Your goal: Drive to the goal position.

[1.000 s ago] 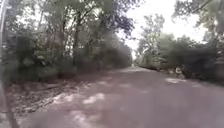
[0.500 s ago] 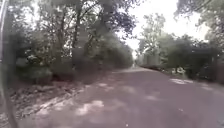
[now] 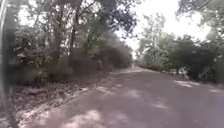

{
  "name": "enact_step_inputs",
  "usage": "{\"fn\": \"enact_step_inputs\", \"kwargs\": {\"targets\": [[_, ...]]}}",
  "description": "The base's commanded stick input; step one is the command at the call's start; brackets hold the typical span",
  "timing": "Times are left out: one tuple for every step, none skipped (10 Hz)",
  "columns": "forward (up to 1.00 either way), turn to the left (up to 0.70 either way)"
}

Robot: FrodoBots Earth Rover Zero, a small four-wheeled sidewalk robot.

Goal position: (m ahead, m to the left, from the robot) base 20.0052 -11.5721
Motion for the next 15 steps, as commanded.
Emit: {"fn": "enact_step_inputs", "kwargs": {"targets": [[0.70, 0.00], [0.70, 0.00], [0.70, 0.00], [0.70, 0.00], [0.70, 0.00], [0.70, 0.00], [0.70, 0.00], [0.70, 0.00], [0.70, 0.00], [0.70, 0.00], [0.70, 0.00], [0.70, 0.00], [0.70, 0.00], [0.70, 0.00], [0.70, 0.00]]}}
